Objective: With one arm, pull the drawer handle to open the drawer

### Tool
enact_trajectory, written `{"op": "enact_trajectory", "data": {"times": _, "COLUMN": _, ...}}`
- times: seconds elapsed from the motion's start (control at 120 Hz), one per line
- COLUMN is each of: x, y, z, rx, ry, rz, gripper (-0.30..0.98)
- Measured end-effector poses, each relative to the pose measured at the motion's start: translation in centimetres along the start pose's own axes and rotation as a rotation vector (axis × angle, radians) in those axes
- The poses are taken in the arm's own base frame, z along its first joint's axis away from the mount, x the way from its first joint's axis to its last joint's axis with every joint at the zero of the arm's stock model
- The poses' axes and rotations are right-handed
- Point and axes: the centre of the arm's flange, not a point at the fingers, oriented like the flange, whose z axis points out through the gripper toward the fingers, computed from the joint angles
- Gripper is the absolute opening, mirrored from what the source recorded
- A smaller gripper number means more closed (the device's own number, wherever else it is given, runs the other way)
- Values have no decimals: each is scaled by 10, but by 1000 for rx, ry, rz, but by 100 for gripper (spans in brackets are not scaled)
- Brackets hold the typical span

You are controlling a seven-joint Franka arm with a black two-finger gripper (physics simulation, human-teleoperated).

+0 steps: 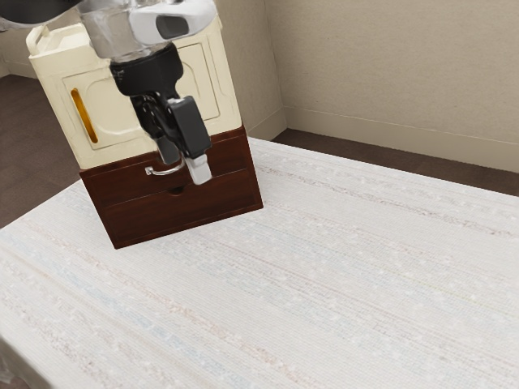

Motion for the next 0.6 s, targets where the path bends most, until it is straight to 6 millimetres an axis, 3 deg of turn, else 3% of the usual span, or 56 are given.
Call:
{"op": "enact_trajectory", "data": {"times": 0.142, "x": 11, "y": 73, "z": 13, "rx": 3, "ry": -29, "rz": 141, "gripper": 69}}
{"op": "enact_trajectory", "data": {"times": 0.225, "x": 12, "y": 110, "z": 33, "rx": 14, "ry": -78, "rz": 190, "gripper": 68}}
{"op": "enact_trajectory", "data": {"times": 0.267, "x": 14, "y": 127, "z": 47, "rx": 32, "ry": -100, "rz": 226, "gripper": 68}}
{"op": "enact_trajectory", "data": {"times": 0.317, "x": 8, "y": 139, "z": 78, "rx": 62, "ry": -138, "rz": 262, "gripper": 68}}
{"op": "enact_trajectory", "data": {"times": 0.35, "x": 2, "y": 116, "z": 89, "rx": 93, "ry": -139, "rz": 228, "gripper": 68}}
{"op": "enact_trajectory", "data": {"times": 0.367, "x": -2, "y": 84, "z": 90, "rx": 110, "ry": -133, "rz": 169, "gripper": 68}}
{"op": "enact_trajectory", "data": {"times": 0.417, "x": -26, "y": -35, "z": 91, "rx": 150, "ry": -107, "rz": -54, "gripper": 68}}
{"op": "enact_trajectory", "data": {"times": 0.45, "x": -39, "y": -76, "z": 91, "rx": 174, "ry": -87, "rz": -120, "gripper": 68}}
{"op": "enact_trajectory", "data": {"times": 0.5, "x": -50, "y": -94, "z": 88, "rx": 219, "ry": -56, "rz": -131, "gripper": 68}}
{"op": "enact_trajectory", "data": {"times": 0.6, "x": -54, "y": -81, "z": 89, "rx": 300, "ry": -12, "rz": -45, "gripper": 68}}
